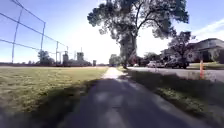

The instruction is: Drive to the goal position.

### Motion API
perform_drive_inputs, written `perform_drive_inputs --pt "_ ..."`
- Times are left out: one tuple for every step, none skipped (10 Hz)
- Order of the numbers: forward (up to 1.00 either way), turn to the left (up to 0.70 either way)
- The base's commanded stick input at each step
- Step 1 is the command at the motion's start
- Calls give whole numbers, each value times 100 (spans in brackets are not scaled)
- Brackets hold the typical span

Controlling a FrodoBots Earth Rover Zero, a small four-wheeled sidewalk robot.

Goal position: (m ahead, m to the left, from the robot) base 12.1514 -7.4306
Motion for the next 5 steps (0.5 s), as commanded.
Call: perform_drive_inputs --pt "100 0" --pt "100 0" --pt "100 0" --pt "100 0" --pt "100 0"
